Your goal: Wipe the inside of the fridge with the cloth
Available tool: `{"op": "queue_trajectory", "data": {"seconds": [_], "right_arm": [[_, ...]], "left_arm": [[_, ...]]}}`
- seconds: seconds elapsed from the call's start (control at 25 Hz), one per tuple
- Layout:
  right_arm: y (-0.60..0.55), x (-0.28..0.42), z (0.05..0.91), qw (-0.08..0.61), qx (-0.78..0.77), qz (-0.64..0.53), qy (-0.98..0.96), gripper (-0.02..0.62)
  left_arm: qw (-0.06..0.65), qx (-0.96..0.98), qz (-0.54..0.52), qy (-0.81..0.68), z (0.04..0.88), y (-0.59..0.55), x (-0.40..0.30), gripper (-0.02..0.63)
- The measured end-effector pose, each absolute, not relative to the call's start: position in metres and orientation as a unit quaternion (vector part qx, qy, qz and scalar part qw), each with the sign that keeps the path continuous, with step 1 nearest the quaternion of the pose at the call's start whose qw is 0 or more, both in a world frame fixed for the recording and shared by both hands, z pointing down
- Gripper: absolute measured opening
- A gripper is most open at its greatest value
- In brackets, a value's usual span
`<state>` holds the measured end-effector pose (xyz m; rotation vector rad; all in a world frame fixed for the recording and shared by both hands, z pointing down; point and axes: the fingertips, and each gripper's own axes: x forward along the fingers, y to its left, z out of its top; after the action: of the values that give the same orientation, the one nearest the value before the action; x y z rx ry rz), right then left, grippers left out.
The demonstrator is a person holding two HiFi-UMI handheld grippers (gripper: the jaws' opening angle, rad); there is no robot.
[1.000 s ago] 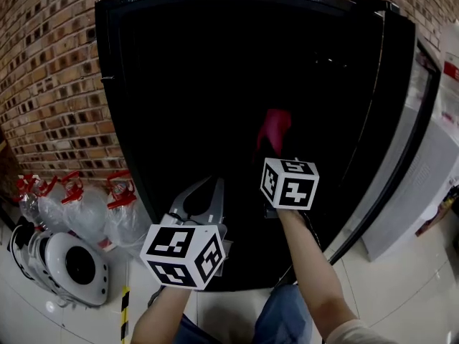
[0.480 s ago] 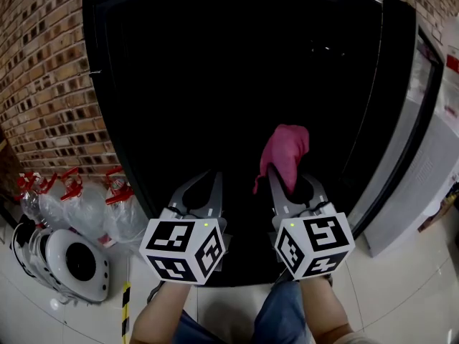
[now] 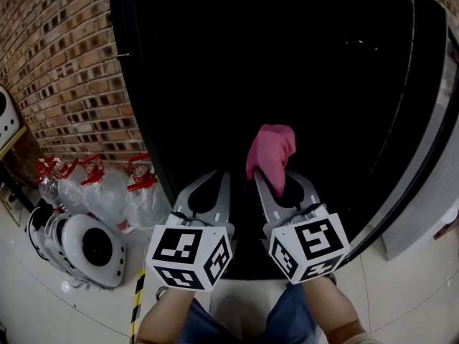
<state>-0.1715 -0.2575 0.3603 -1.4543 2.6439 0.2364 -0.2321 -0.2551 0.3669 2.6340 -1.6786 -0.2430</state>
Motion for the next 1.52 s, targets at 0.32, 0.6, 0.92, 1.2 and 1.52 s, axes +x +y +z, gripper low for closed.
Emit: {"op": "queue_trajectory", "data": {"seconds": [0.32, 0.6, 0.92, 1.2, 1.52], "right_arm": [[-0.283, -0.260, 0.401, 0.022, -0.398, 0.062, 0.915, 0.066], [-0.307, -0.296, 0.405, 0.004, -0.384, 0.071, 0.921, 0.066], [-0.368, -0.283, 0.393, -0.006, -0.429, 0.042, 0.903, 0.066], [-0.435, -0.281, 0.390, -0.034, -0.457, 0.036, 0.888, 0.066], [-0.485, -0.268, 0.404, -0.065, -0.495, 0.010, 0.867, 0.066]], "left_arm": [[-0.001, 0.822, -0.085, -0.563, 0.360, -0.237, -0.271, 0.009], [-0.004, 0.815, -0.088, -0.572, 0.355, -0.238, -0.286, 0.009], [0.001, 0.821, -0.087, -0.564, 0.357, -0.244, -0.283, 0.009], [0.016, 0.836, -0.080, -0.543, 0.371, -0.256, -0.266, 0.009], [0.025, 0.848, -0.067, -0.525, 0.369, -0.253, -0.254, 0.009]]}}
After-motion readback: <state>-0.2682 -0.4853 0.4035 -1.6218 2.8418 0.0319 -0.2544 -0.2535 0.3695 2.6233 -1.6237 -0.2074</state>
